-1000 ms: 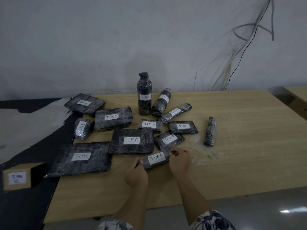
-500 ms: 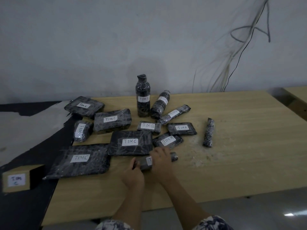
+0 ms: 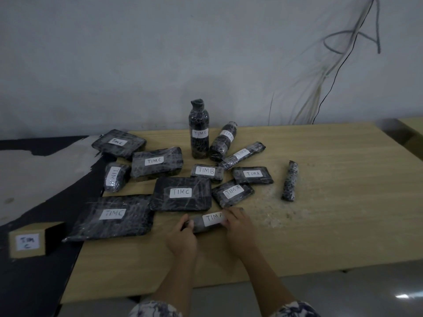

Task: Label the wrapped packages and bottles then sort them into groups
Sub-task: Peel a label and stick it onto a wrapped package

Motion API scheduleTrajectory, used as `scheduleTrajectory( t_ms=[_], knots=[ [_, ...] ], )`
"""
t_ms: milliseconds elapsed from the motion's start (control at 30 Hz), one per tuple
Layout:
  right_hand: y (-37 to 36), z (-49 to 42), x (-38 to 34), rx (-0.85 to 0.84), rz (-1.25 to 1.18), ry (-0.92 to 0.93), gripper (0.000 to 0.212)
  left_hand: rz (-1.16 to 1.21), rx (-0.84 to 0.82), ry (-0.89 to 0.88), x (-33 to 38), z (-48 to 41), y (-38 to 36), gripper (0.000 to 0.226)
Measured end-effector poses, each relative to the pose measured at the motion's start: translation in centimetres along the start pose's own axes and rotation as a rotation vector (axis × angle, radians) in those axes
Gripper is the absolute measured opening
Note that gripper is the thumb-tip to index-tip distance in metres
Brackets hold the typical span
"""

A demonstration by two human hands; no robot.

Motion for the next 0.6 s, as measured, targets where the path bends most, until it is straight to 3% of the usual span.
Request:
scheduleTrajectory(
  t_ms=[100,200,300,367,467,600],
  knots=[
    [0.9,0.3,1.5,-0.021,0.053,-0.022,0.049,-0.021,0.003,-0.012,-0.1,-0.1,0.0,0.027],
    [0.9,0.1,1.7,-0.058,0.035,-0.042,0.052,-0.151,-0.006,-0.097,0.7,-0.2,-0.1,0.028],
    [0.3,0.1,2.0,-0.113,-0.008,-0.058,0.048,-0.533,-0.020,-0.322,2.6,0.4,-1.3,0.030],
    [0.1,-0.1,2.1,-0.121,-0.017,-0.054,0.043,-0.726,-0.004,-0.573,4.5,1.9,-2.9,0.026],
    [0.3,-0.3,2.2,-0.118,-0.007,-0.061,0.041,-0.958,-0.203,-0.964,5.4,5.1,-8.1,0.031],
    [0.6,-0.2,1.7,-0.101,-0.007,-0.040,0.033,-1.128,-0.495,-0.923,3.9,5.4,-11.8,0.041]
  ],
)
Point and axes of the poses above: each hand's wrist, its own z-axis away from the middle knuckle, its own y-axis out of the back of the hand, x = y × z, the point moved 10 cm from there along -z, towards the middle knuckle, and after that the axes turned 9 degrees about -x, right-handed, at the moved point
